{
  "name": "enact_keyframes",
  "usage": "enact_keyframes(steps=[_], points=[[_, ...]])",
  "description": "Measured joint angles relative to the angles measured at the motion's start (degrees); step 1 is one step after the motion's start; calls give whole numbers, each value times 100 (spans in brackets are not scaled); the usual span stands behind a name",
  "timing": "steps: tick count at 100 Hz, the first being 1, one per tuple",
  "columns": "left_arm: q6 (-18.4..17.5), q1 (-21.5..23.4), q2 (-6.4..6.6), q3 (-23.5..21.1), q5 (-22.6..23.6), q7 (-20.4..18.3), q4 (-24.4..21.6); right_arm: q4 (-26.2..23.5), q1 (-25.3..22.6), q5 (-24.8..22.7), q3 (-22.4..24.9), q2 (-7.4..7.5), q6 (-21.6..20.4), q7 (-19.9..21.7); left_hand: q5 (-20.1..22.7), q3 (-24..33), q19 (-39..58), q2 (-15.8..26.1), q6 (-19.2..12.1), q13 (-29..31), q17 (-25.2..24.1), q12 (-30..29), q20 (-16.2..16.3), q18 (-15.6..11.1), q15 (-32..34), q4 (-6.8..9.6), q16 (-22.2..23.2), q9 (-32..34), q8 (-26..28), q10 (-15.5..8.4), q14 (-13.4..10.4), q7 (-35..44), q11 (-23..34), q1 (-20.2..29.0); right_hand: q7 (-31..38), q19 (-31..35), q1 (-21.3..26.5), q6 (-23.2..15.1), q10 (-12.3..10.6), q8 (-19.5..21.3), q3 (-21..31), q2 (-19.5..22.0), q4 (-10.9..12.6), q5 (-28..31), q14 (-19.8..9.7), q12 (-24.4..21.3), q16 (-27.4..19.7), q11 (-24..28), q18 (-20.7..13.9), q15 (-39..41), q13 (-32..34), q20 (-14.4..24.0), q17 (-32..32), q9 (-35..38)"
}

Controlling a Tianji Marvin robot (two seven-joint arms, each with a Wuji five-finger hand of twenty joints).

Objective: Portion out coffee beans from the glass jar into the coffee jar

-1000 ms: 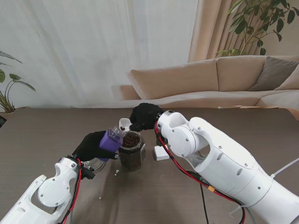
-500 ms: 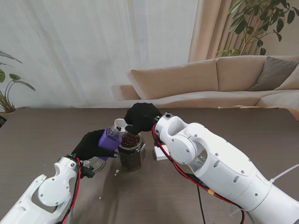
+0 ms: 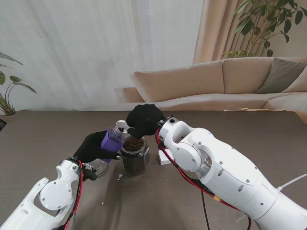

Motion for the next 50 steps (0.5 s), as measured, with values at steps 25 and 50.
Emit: enact_keyframes(steps=[25,50], points=[[-92,-57,-27,67,-27,107,115,-29,-20,-178,3,7,-79,-75,0,0,0,0,0,-5,-40,0,35,0,-5,0,0,-3,0,0,0,5,0,0,-14,0,0,38,20,-4,0,3,0,8,19,0,0,-1,0,0,0,0,1,0],[-201,-57,-45,87,-14,207,154,-5,-15,-368,2,13,-202,-204,-2,0,0,0,0,-12,-89,0,37,0,-11,0,0,-7,0,0,0,5,0,0,-15,-1,0,39,21,-5,0,4,0,16,20,0,0,-1,0,-10,0,0,1,0]])
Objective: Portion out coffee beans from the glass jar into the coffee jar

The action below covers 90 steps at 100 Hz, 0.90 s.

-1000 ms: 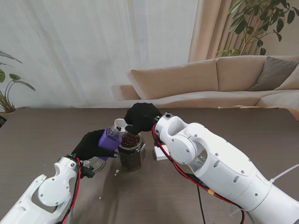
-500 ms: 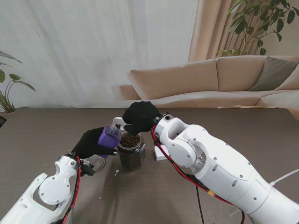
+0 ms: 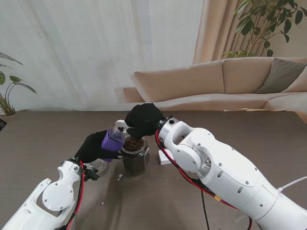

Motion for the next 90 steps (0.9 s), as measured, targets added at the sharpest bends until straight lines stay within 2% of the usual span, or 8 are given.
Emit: enact_keyframes(steps=[49,90], points=[[-141,26,-57,128,99,338,118,97,-71,-423,36,31,-412,-343,-44,0,0,0,0,-122,-141,0,1,0,-3,0,0,-61,76,0,6,1,0,0,-1,-1,0,0,1,-5,0,1,0,4,0,0,-1,0,0,-24,0,0,5,0],[-205,27,-108,224,219,612,210,81,-92,-762,53,68,-577,-556,-45,0,0,0,0,-123,-142,0,1,0,-3,0,2,-61,89,0,6,1,-1,0,-1,-10,0,0,1,-7,0,1,0,14,0,0,-1,0,0,-29,0,0,5,0]])
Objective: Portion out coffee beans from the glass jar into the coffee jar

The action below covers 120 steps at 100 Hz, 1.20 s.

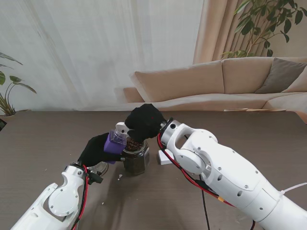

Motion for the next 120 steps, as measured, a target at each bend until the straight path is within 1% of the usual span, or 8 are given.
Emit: enact_keyframes(steps=[34,55,74,81,99,120], points=[[-16,-12,-37,70,5,157,69,-56,-5,-429,-29,60,-231,-203,-1,0,0,0,0,-1,0,0,0,0,0,0,0,0,0,0,0,0,-3,0,-11,-45,0,20,6,-41,0,0,0,0,0,0,-3,0,0,-9,0,0,1,0],[-55,-18,-53,83,2,207,102,-55,20,-576,-91,81,-255,-324,-1,0,0,0,0,-4,-2,0,0,0,0,0,0,0,2,0,1,0,-12,0,-27,-47,0,35,16,-42,0,0,0,2,4,-2,-3,0,0,-9,0,0,1,0],[-83,-20,-55,81,3,200,113,-59,30,-655,-105,88,-209,-331,-1,0,0,0,0,-4,-2,0,0,0,0,0,0,0,2,0,1,0,-13,0,-27,-47,0,35,17,-42,0,0,0,2,5,-3,-4,0,0,-10,0,0,2,0],[-88,-17,-55,71,18,186,109,-72,13,-571,-87,83,-140,-278,-1,0,0,0,0,-4,-2,0,0,0,0,0,0,0,4,0,1,0,-13,0,-27,-47,0,28,17,-42,0,0,0,2,5,-3,-4,-1,0,-11,0,0,2,0],[-79,65,-56,-48,101,123,-17,-87,-110,27,53,16,133,-109,-1,0,0,0,0,-4,-2,8,4,0,1,0,55,0,5,0,3,0,-13,0,-5,-49,-66,-34,4,-42,0,0,0,-10,3,-3,-4,-1,0,-18,0,0,3,0],[-50,210,-54,-198,182,95,-168,-75,-125,279,79,-53,495,82,-1,0,0,0,0,-4,-2,20,9,0,8,0,77,0,5,0,5,0,-13,0,0,-50,-89,-73,-13,-42,0,-3,0,-26,-14,-3,-4,-1,0,-22,0,0,3,0]])
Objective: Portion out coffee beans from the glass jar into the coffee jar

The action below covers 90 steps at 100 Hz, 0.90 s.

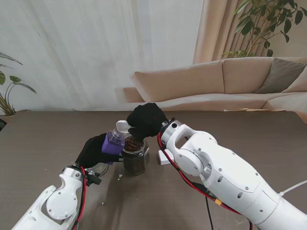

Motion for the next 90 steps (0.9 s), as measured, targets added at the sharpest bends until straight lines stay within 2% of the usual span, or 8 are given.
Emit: enact_keyframes(steps=[36,63,90], points=[[34,341,16,-324,178,-29,-273,339,388,76,-384,-22,549,341,0,0,0,0,0,0,0,3,1,0,2,0,1,0,0,0,1,0,0,0,1,-1,0,-3,-1,0,0,0,0,-1,-4,0,0,0,0,-1,1,0,0,0],[0,434,37,-397,183,-44,-406,692,794,112,-871,-29,648,687,0,0,0,0,0,0,0,4,2,0,3,0,1,0,0,0,3,0,0,0,2,-1,0,-12,-7,0,-1,0,0,-2,-14,0,-1,0,0,-10,1,0,0,-1],[-11,500,63,-471,190,-151,-593,1189,1120,115,-1286,-93,629,697,0,0,0,0,0,0,0,4,2,0,3,0,1,0,0,0,4,0,0,0,2,-2,-1,-18,-12,0,-2,0,0,-3,-20,0,-1,0,0,-12,1,0,0,-1]])
